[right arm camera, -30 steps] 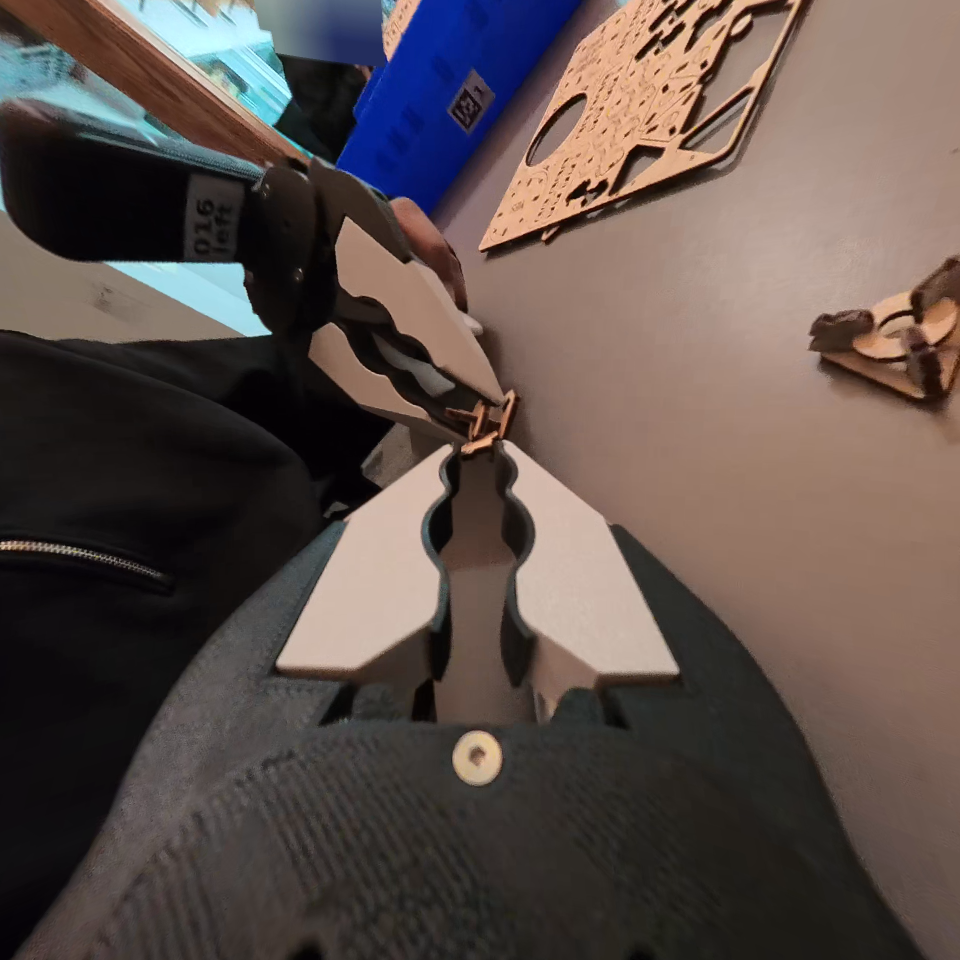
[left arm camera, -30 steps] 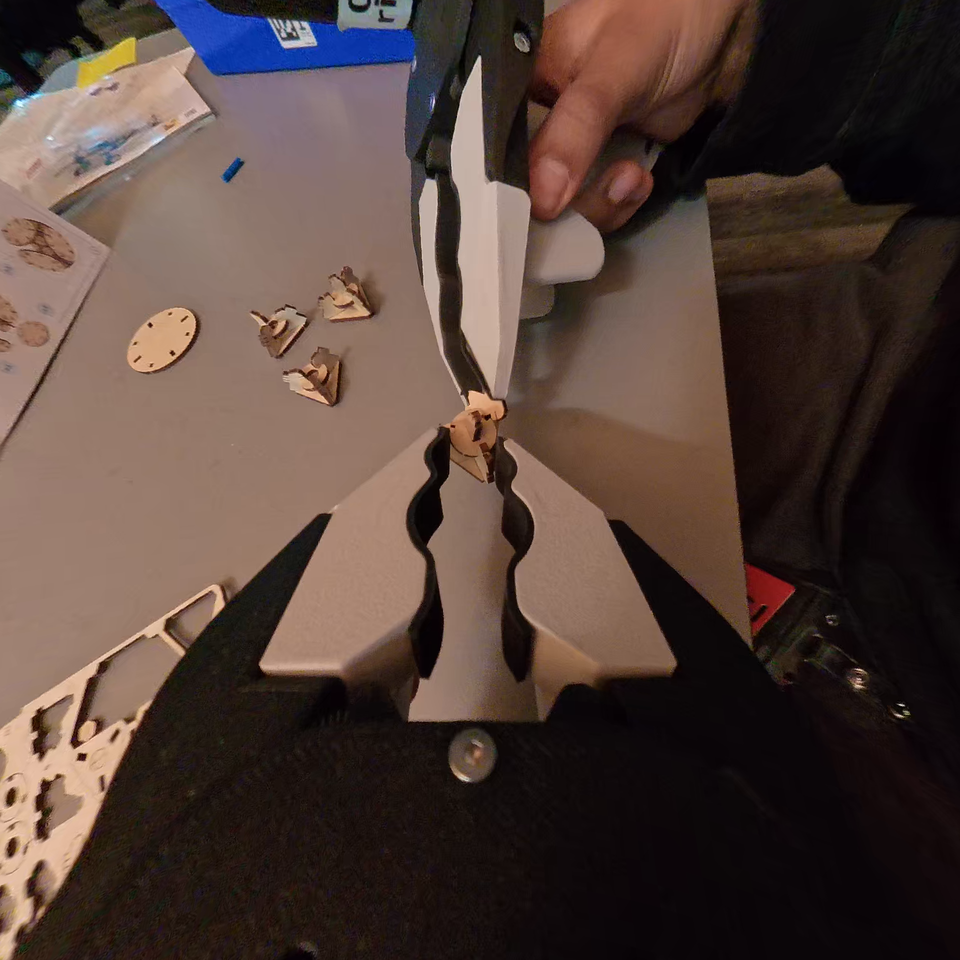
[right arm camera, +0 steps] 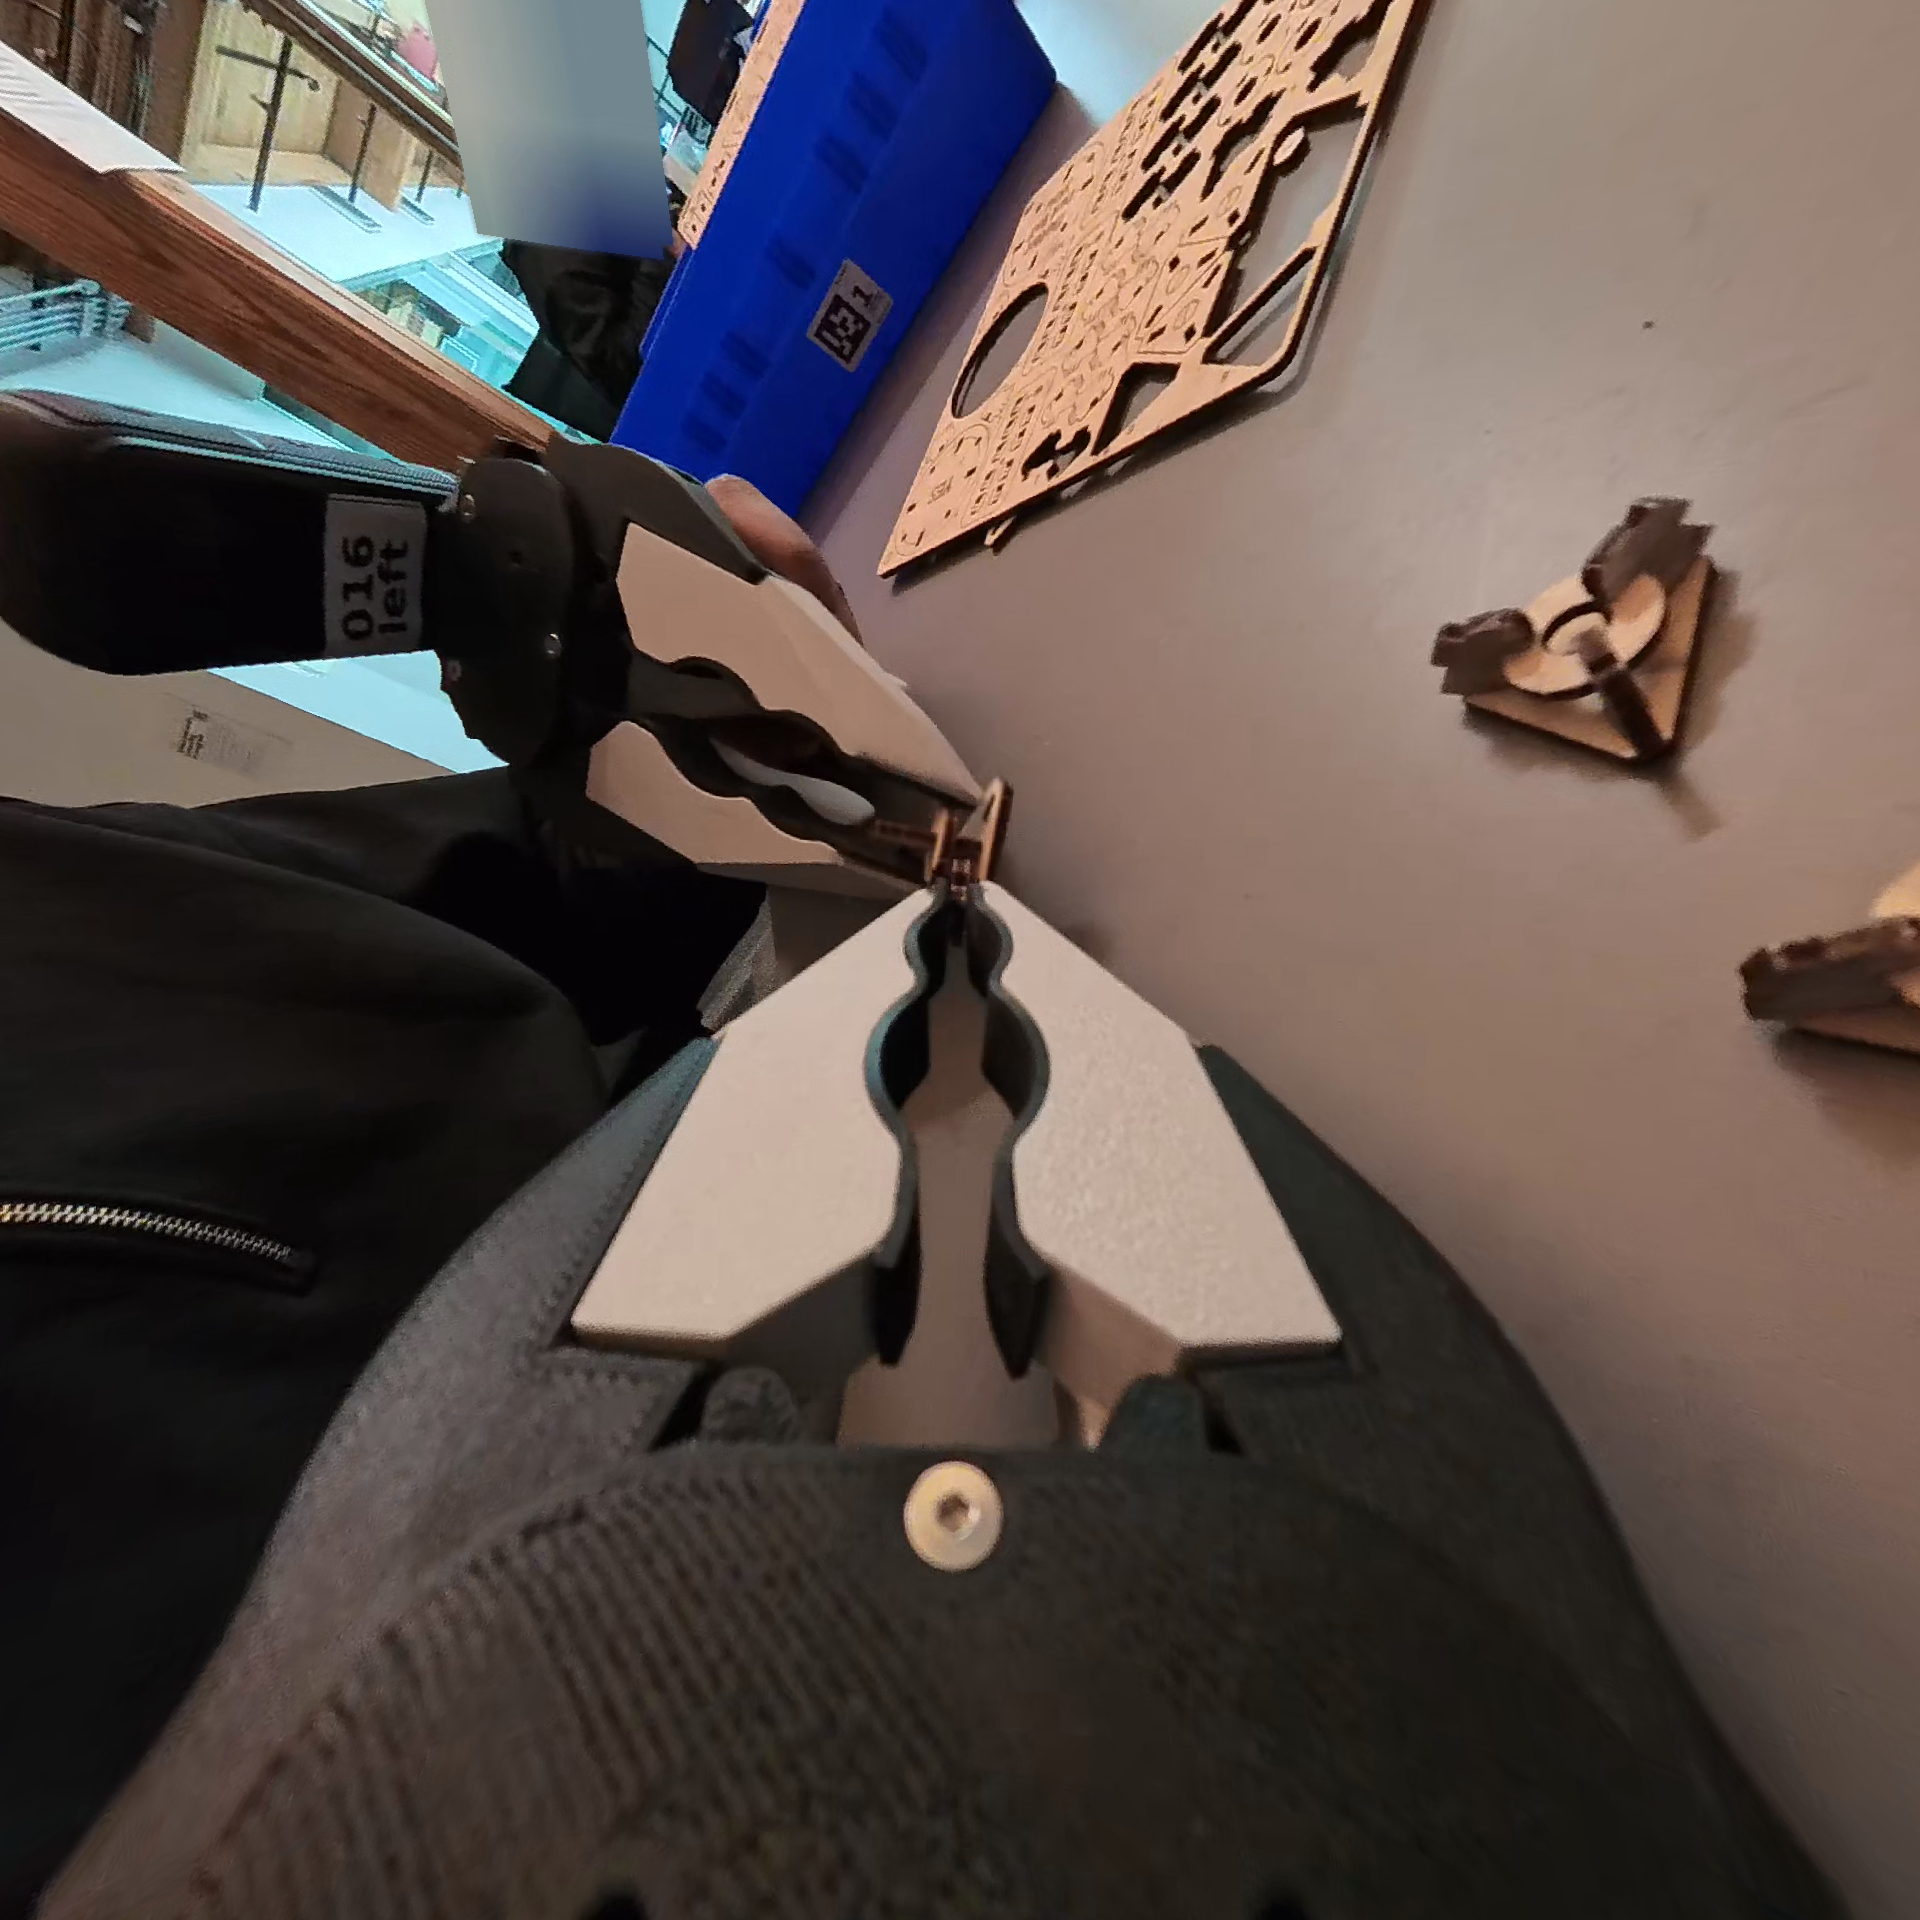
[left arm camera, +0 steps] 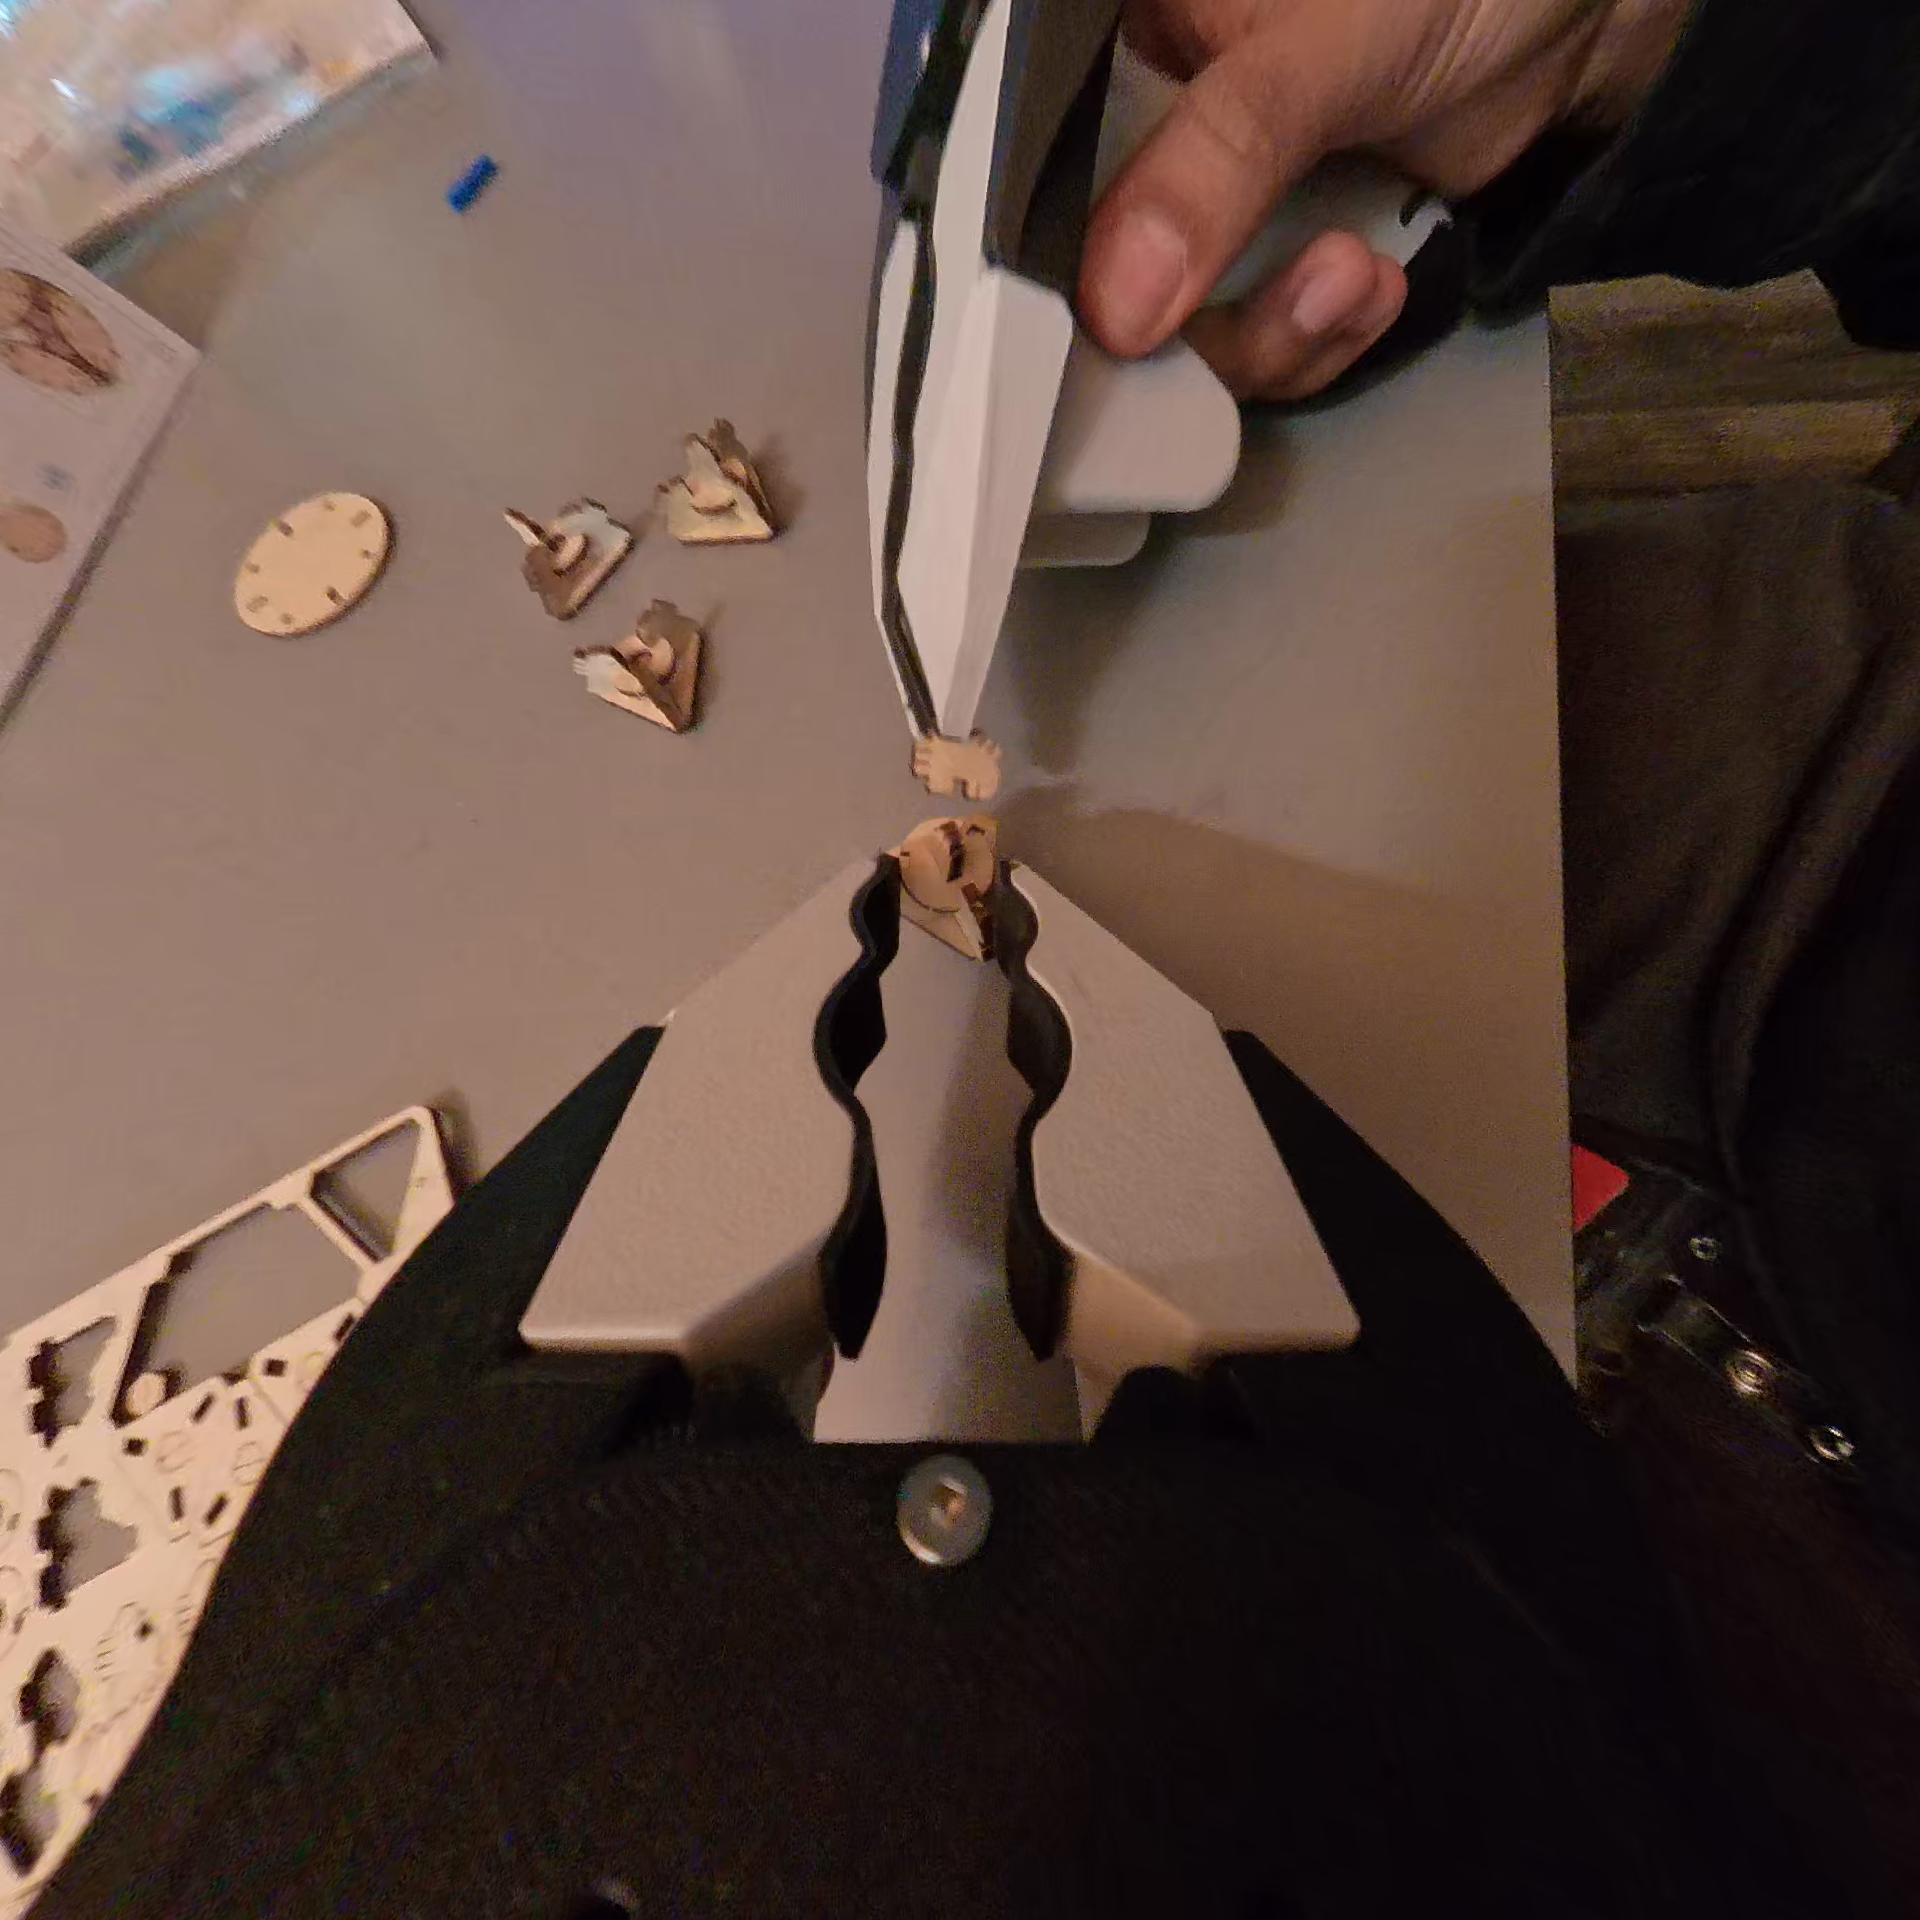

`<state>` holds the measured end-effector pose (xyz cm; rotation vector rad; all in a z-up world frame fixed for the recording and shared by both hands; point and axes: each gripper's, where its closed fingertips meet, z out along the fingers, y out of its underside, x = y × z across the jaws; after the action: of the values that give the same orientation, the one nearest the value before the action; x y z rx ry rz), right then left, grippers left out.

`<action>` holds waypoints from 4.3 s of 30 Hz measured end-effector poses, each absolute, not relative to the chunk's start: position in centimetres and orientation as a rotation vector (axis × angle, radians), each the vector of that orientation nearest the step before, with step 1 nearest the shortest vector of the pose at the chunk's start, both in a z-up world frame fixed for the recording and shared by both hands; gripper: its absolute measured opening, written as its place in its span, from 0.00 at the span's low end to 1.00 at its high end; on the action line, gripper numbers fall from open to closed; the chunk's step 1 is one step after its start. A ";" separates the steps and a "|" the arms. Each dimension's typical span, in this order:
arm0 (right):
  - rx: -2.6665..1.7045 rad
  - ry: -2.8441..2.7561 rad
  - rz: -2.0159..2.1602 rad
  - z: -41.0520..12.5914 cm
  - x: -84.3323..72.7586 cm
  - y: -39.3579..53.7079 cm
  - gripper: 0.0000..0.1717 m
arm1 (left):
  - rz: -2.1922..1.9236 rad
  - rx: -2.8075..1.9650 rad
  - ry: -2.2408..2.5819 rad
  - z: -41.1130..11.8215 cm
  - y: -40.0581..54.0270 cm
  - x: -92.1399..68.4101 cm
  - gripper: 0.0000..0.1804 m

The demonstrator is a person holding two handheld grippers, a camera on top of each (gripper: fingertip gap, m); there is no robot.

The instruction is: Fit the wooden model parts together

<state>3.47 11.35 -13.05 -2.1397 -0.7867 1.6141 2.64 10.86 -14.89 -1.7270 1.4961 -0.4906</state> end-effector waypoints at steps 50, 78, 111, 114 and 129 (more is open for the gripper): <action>-1.158 -1.502 0.131 -10.0 3.5 11.3 0.20 | -1.234 -1.769 1.258 -11.2 9.9 2.3 0.08; -0.681 -1.574 -0.288 -11.0 1.4 9.4 0.01 | -1.297 -1.821 1.328 -12.1 8.9 2.7 0.08; -0.805 -1.815 -0.410 -15.7 2.9 9.6 0.01 | -0.693 -1.948 1.498 -16.7 10.0 2.7 0.11; -0.896 -1.801 -0.322 -15.7 2.9 9.6 0.01 | -0.695 -1.949 1.499 -16.7 10.0 2.7 0.11; -1.434 -1.646 0.163 -15.6 3.2 9.6 0.01 | -0.705 -1.957 1.495 -16.8 10.0 2.7 0.10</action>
<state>3.23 9.64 -15.56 -1.4345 -1.6457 0.1626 2.71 10.05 -16.75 -1.9569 1.4953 -0.7051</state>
